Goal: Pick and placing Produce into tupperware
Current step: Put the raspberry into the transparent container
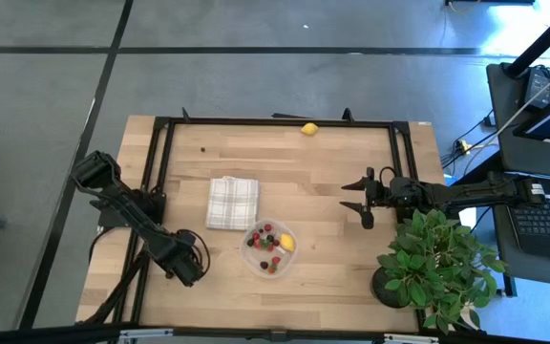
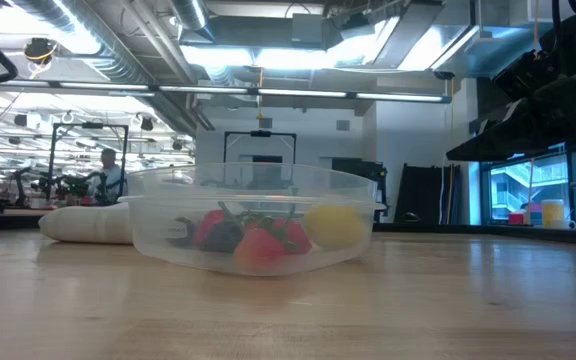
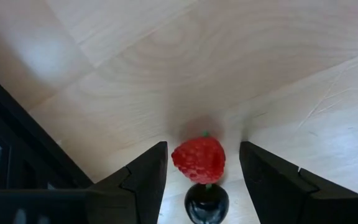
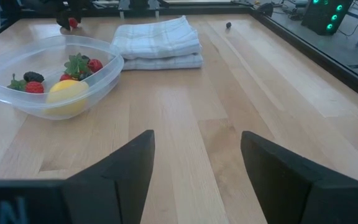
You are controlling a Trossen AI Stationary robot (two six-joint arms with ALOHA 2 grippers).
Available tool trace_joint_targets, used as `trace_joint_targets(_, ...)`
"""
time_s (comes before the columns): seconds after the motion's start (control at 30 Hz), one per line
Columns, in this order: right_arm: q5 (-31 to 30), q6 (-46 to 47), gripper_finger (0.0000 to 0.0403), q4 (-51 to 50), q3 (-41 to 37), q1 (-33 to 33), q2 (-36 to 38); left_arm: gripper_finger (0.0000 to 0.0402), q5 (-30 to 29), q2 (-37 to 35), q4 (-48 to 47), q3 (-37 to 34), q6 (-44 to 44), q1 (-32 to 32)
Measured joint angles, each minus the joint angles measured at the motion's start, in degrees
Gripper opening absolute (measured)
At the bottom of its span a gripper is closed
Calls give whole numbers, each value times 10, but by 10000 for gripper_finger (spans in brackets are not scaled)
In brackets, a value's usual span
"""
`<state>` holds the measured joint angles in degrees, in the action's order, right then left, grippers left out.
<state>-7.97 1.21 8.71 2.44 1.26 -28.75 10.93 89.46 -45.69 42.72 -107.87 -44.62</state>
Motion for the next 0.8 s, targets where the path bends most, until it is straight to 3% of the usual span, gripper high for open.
trace_joint_targets(0.2,0,-1,241,0,0,0,0,188,6,1,1,0,0,0)
trace_joint_targets(0.63,0,-2,241,0,0,0,0,118,20,3,5,-1,5,0)
trace_joint_targets(0.8,0,-2,241,0,0,0,0,111,21,3,4,-1,5,0)
